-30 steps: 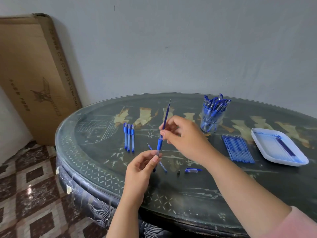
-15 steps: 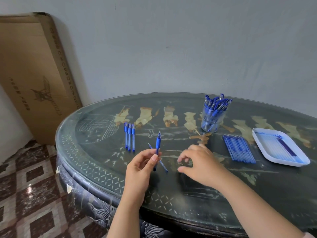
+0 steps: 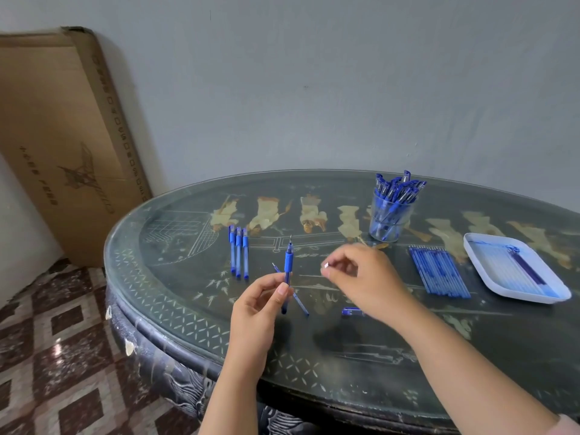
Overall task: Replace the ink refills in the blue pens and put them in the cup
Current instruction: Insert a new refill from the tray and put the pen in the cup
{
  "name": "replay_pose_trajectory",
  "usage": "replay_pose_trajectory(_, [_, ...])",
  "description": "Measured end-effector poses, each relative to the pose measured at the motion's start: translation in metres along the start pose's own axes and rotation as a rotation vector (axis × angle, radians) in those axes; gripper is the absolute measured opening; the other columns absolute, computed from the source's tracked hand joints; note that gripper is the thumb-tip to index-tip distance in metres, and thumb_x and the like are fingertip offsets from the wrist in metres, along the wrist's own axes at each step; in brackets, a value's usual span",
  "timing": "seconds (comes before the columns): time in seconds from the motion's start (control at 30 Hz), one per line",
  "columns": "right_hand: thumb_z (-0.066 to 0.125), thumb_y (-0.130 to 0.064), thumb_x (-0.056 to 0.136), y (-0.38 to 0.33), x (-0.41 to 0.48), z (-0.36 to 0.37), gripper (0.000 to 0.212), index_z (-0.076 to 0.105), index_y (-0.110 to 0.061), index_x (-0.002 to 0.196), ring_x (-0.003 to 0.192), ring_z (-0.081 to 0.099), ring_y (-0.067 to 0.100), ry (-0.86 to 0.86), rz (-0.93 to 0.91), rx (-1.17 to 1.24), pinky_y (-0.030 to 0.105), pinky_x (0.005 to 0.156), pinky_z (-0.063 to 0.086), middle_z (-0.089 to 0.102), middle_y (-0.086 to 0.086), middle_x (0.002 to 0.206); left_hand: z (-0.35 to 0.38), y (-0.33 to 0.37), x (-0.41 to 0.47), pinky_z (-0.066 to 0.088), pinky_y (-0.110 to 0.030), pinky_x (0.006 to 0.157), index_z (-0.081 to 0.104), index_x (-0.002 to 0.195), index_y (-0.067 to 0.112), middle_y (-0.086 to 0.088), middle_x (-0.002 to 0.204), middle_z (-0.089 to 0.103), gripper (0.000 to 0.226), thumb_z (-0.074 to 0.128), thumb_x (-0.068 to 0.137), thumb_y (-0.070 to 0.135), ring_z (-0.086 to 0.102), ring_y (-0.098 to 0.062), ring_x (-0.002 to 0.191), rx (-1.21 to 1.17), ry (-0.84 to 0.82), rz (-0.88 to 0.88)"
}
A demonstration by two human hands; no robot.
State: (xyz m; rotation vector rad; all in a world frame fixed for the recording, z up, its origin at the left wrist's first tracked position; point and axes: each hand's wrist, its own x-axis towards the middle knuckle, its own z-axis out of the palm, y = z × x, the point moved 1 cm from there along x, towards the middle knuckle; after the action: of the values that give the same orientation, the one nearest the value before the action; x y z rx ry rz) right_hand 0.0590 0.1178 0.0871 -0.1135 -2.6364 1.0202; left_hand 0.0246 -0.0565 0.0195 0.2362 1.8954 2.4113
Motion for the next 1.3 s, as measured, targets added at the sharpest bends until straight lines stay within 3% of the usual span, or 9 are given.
replay_pose_trajectory(0.17, [0.067, -0.018, 0.091, -0.042, 0.019, -0.018, 0.006, 0.072, -0.022, 0.094, 0.082, 0.065, 0.001, 0.039, -0.088, 0.210, 0.014, 0.076, 0.051, 0.071, -0.011, 0.089, 0.002, 0.000, -0.001, 0.048, -0.038, 0.082, 0.074, 0.096, 0.016, 0.000, 0.081, 0.072, 0.017, 0.069, 0.081, 0.021, 0.063, -0.012, 0.077, 0.022, -0.021, -0.018])
replay_pose_trajectory(0.47, [0.064, -0.021, 0.092, -0.051, 0.018, -0.012, 0.006, 0.070, -0.022, 0.094, 0.088, 0.059, 0.003, -0.044, -0.164, -0.083, 0.023, 0.081, 0.050, 0.066, -0.010, 0.092, 0.002, 0.001, -0.002, 0.054, -0.022, 0.076, 0.074, 0.088, 0.024, -0.004, 0.086, 0.075, 0.016, 0.067, 0.087, 0.009, 0.068, -0.018, 0.087, 0.040, -0.027, -0.029])
replay_pose_trajectory(0.7, [0.064, -0.026, 0.091, -0.052, 0.018, -0.011, 0.009, 0.067, -0.018, 0.090, 0.084, 0.055, 0.006, -0.102, -0.137, -0.153, 0.028, 0.079, 0.050, 0.062, -0.007, 0.087, 0.004, 0.001, -0.002, 0.053, -0.017, 0.073, 0.074, 0.089, 0.021, -0.002, 0.086, 0.074, 0.017, 0.066, 0.088, 0.006, 0.068, -0.018, 0.088, 0.032, -0.026, -0.034])
replay_pose_trajectory(0.83, [0.065, -0.039, 0.090, -0.049, 0.018, -0.007, 0.019, 0.060, -0.020, 0.086, 0.077, 0.051, 0.004, -0.074, -0.120, -0.161, 0.023, 0.069, 0.043, 0.056, -0.010, 0.082, 0.004, 0.001, -0.002, 0.053, -0.020, 0.076, 0.074, 0.090, 0.022, -0.003, 0.088, 0.075, 0.018, 0.065, 0.089, 0.006, 0.068, -0.016, 0.088, 0.030, -0.027, -0.033])
replay_pose_trajectory(0.93, [0.064, -0.049, 0.088, -0.045, 0.016, -0.006, 0.026, 0.059, -0.027, 0.102, 0.080, 0.056, 0.003, -0.066, -0.072, -0.043, 0.022, 0.071, 0.048, 0.059, -0.011, 0.090, 0.004, 0.001, -0.001, 0.053, -0.026, 0.080, 0.073, 0.093, 0.020, -0.006, 0.088, 0.075, 0.015, 0.065, 0.088, 0.008, 0.067, -0.016, 0.087, 0.026, -0.028, -0.030])
replay_pose_trajectory(1.03, [0.061, -0.035, 0.094, -0.043, 0.014, -0.007, 0.029, 0.061, -0.033, 0.123, 0.092, 0.060, -0.001, -0.119, -0.050, 0.111, 0.021, 0.084, 0.050, 0.064, -0.012, 0.107, 0.005, 0.001, -0.001, 0.052, -0.027, 0.080, 0.073, 0.093, 0.018, -0.004, 0.086, 0.074, 0.015, 0.064, 0.089, 0.006, 0.068, -0.014, 0.086, 0.016, -0.027, -0.034])
replay_pose_trajectory(1.1, [0.061, -0.026, 0.095, -0.042, 0.014, -0.006, 0.020, 0.071, -0.030, 0.112, 0.093, 0.060, -0.003, -0.092, -0.081, 0.108, 0.017, 0.083, 0.048, 0.068, -0.013, 0.106, 0.005, 0.001, -0.001, 0.052, -0.028, 0.081, 0.072, 0.093, 0.018, -0.004, 0.086, 0.075, 0.015, 0.064, 0.089, 0.006, 0.070, -0.014, 0.087, 0.019, -0.026, -0.035])
replay_pose_trajectory(1.2, [0.072, -0.034, 0.086, -0.041, 0.013, -0.003, 0.015, 0.072, -0.019, 0.087, 0.077, 0.058, -0.003, 0.018, -0.049, 0.107, 0.008, 0.065, 0.042, 0.069, -0.010, 0.084, 0.004, 0.001, -0.001, 0.053, -0.030, 0.083, 0.073, 0.093, 0.018, -0.003, 0.088, 0.075, 0.015, 0.064, 0.089, 0.007, 0.070, -0.016, 0.089, 0.029, -0.027, -0.032])
replay_pose_trajectory(1.3, [0.074, -0.046, 0.080, -0.040, 0.011, -0.001, 0.029, 0.064, -0.023, 0.095, 0.077, 0.058, 0.000, 0.024, -0.015, 0.108, 0.010, 0.066, 0.044, 0.064, -0.009, 0.086, 0.004, 0.000, -0.001, 0.053, -0.028, 0.082, 0.073, 0.094, 0.018, -0.004, 0.088, 0.075, 0.014, 0.065, 0.089, 0.008, 0.070, -0.016, 0.089, 0.028, -0.026, -0.026])
